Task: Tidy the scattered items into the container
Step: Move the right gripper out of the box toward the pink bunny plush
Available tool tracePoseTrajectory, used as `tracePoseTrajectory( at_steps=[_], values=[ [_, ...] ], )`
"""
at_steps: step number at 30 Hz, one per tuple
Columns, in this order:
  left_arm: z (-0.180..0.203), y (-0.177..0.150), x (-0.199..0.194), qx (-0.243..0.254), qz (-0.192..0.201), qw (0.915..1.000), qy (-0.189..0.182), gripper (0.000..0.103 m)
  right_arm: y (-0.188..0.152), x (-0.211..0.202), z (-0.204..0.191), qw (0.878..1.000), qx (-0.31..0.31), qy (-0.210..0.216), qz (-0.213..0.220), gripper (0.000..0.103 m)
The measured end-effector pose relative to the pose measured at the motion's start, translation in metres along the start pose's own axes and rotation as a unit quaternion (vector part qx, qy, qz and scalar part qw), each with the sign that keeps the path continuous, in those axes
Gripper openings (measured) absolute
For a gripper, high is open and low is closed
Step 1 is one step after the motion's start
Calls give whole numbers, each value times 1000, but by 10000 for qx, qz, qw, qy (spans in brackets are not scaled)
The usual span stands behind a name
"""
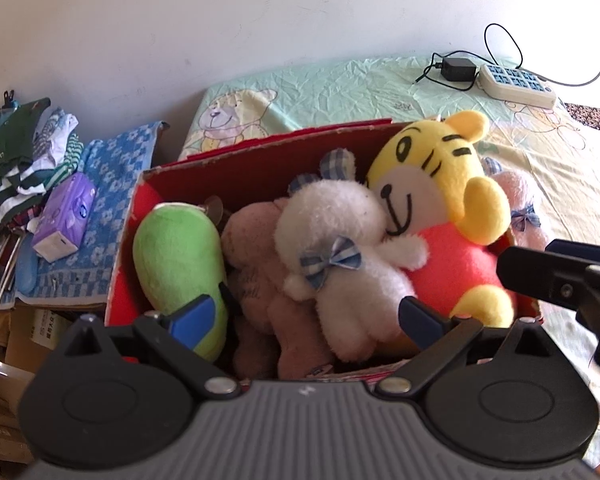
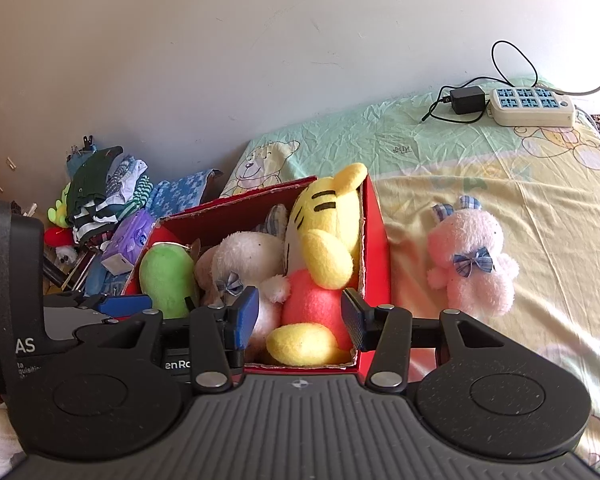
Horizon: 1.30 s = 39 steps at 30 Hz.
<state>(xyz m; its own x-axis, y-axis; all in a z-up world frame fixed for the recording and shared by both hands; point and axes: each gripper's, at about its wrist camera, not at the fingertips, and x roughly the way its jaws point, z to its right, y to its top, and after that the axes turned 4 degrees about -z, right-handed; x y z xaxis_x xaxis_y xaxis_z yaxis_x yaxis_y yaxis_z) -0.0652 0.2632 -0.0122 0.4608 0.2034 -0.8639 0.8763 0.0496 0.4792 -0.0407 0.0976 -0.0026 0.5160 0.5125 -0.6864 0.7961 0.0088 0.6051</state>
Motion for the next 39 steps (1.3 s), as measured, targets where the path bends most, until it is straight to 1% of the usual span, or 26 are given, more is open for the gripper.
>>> tracePoseTrajectory(
  at_steps=[6, 11, 15, 18, 22, 26, 28, 33, 36, 39],
  values=[
    [-8, -4, 11, 92, -168, 9998, -66, 99, -7, 5, -2, 9998, 189, 25, 69, 49],
    [-11, -1, 8, 179, -80, 9998, -19, 96, -11, -1, 0, 9989, 393, 9, 253, 49],
    [-8, 6, -1, 217, 48, 9996, -194, 93, -9, -12, 8, 9976, 546, -18, 414, 49],
    [0, 13, -9, 220, 139, 9986, -470, 93, -4, -20, 15, 9969, 587, -111, 508, 49],
    [18, 20, -22, 257, 346, 9955, -845, 93, -2, -28, 33, 9961, 636, -292, 533, 49],
    [45, 29, -30, 342, 508, 9903, -1245, 93, -2, -34, 60, 9950, 755, -479, 447, 49],
    [60, 32, -31, 388, 565, 9882, -1368, 92, 0, -36, 75, 9944, 810, -555, 387, 49],
    [94, 41, -26, 369, 496, 9816, -1808, 91, 5, -41, 109, 9939, 871, -635, 223, 49],
    [119, 43, -21, 437, 432, 9795, -1917, 88, 9, -43, 131, 9933, 952, -638, 131, 49],
    [142, 46, -13, 450, 355, 9795, -1931, 88, 14, -44, 156, 9928, 1021, -625, 41, 49]
  ],
)
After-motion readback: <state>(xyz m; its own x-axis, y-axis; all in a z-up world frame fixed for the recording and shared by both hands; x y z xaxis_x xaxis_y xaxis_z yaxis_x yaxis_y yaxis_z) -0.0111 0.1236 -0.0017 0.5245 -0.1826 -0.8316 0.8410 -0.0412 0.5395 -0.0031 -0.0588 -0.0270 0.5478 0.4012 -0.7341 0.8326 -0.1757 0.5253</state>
